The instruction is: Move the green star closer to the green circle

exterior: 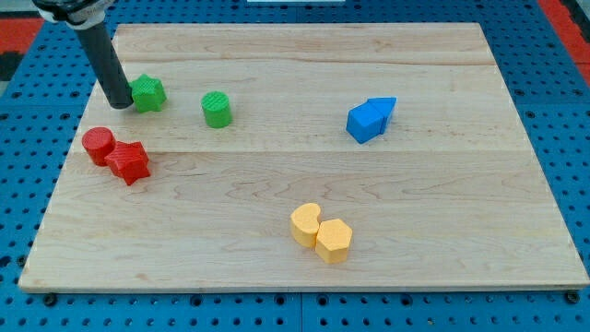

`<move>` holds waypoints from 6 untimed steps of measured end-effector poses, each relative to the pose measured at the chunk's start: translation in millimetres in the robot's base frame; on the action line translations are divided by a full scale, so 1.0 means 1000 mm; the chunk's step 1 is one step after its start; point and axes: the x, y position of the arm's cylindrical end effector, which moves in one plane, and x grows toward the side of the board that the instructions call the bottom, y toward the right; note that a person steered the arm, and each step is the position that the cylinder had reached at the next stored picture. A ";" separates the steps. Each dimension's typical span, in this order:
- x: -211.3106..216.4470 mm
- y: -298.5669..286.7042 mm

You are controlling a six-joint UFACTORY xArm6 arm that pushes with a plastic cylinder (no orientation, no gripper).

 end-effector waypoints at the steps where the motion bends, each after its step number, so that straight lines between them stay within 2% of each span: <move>1: -0.004 -0.003; 2: -0.022 0.011; 3: -0.020 0.042; 5: -0.009 0.072; 6: 0.023 0.092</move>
